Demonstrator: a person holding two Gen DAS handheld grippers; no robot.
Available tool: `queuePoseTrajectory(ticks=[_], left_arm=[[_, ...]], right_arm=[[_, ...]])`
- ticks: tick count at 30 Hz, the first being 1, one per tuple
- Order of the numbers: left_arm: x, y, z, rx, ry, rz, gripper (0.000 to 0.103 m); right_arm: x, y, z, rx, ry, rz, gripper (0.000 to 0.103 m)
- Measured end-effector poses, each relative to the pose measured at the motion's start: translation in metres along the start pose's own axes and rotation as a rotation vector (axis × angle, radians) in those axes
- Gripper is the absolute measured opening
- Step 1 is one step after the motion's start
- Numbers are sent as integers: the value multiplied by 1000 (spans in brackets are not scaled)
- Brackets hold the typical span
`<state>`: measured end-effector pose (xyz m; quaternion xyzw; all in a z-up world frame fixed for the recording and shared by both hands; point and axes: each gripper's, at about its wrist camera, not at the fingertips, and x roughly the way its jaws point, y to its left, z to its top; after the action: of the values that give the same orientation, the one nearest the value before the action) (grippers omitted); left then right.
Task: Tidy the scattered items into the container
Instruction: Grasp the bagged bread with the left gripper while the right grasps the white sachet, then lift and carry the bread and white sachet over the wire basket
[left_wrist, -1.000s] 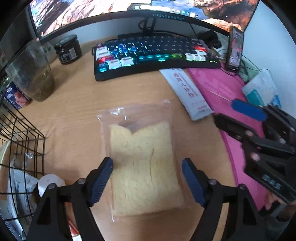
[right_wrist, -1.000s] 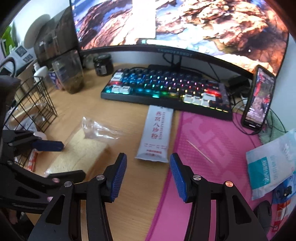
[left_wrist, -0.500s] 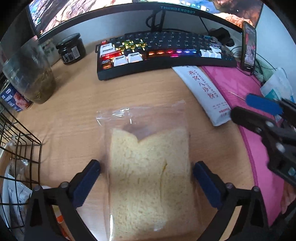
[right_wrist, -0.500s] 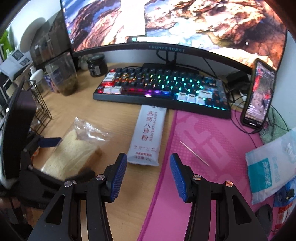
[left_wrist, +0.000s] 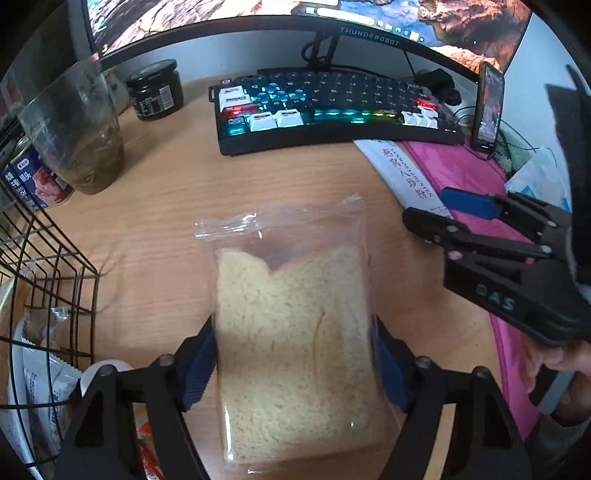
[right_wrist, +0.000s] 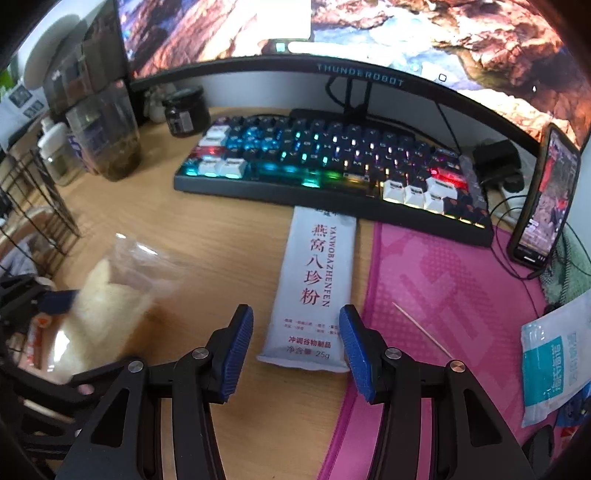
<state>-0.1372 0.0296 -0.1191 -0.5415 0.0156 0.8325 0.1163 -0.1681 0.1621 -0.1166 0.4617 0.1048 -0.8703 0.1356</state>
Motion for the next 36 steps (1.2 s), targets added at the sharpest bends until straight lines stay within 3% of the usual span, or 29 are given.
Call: queuePoseTrajectory(ticks=[4, 17, 25, 36], left_arm=[[0, -2, -1, -1, 0, -9, 78], [-19, -6, -3, 3, -34, -12, 78], [-46, -16, -8, 16, -78, -5, 78], [-123, -19, -16, 12, -216, 7, 78]], right_arm=[[6, 1, -2, -5, 5, -23, 50], [-11, -3, -17, 5, 19, 43, 45], [-64, -7, -33, 24, -47, 46, 44], [-162, 9, -34, 3, -216, 43, 44]])
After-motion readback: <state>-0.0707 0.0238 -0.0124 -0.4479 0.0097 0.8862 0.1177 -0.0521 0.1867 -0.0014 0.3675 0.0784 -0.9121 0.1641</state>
